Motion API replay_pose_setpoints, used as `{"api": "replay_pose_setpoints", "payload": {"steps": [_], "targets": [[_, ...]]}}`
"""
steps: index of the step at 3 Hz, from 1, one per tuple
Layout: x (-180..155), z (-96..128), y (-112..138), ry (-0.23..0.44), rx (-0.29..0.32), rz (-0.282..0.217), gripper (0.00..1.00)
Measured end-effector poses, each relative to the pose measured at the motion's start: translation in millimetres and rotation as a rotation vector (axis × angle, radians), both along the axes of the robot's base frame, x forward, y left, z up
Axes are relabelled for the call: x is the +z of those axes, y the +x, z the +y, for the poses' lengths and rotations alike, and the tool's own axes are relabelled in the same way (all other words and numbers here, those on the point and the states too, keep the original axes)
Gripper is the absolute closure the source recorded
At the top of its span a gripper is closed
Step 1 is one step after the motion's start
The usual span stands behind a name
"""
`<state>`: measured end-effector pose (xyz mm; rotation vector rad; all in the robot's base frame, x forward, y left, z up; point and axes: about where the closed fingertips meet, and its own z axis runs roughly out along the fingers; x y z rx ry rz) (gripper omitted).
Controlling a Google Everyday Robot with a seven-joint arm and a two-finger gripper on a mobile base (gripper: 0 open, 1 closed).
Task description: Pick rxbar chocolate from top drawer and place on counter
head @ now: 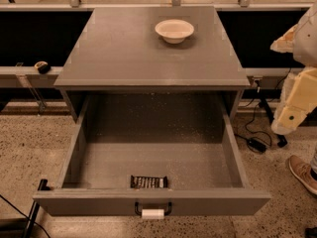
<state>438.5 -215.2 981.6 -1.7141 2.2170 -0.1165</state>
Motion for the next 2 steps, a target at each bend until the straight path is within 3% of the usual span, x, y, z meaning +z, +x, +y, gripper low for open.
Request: {"api": "replay_pose_setpoints", "payload": {"steps": [1, 2], "targets": [[0, 0, 0, 0.000, 0.000, 0.000, 0.00], [-47, 17, 13, 0.003, 0.014, 0.042, 0.00]]}}
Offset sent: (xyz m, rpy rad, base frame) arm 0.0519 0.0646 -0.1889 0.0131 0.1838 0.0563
